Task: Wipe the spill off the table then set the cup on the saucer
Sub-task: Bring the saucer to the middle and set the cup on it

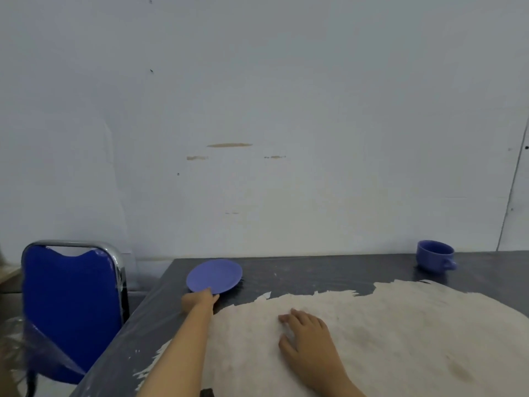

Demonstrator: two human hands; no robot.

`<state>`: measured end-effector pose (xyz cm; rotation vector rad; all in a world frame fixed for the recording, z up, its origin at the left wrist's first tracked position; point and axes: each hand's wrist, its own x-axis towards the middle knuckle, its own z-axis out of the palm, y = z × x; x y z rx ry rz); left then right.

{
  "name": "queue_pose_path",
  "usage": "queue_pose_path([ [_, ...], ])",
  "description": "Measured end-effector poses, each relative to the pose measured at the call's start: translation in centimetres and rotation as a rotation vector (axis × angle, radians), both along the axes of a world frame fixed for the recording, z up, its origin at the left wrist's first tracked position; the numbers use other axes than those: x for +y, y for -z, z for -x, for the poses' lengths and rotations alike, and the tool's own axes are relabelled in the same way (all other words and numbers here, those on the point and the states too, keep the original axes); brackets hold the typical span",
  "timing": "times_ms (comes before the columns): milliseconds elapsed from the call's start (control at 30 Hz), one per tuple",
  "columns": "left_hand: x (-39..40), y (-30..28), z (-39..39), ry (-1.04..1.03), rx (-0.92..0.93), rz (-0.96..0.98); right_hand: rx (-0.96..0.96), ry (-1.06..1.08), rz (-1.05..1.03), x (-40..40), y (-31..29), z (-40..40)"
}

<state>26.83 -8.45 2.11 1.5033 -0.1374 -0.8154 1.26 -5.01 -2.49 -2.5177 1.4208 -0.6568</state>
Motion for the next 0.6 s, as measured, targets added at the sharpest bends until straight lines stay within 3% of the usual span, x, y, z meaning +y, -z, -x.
queue_pose_path([
  [233,1.7,1.2,1.1,0.153,0.014,0.082,-0.127,-0.018,-0.076,-0.1,-0.6,0.4],
  [400,2.2,0.7,3.7,0.353,0.055,0.196,-0.752,0.109,-0.362,-0.7,-1.9,1.8],
  [500,2.4,0.4,6.6,0.465,0.058,0.242,-0.946,0.241,-0.466,-1.5,-3.2,3.8],
  [600,3.0,-0.1,10.3,0.601,0.074,0.250,-1.133,0.237,-0.630,-1.8,-4.4,6.8],
])
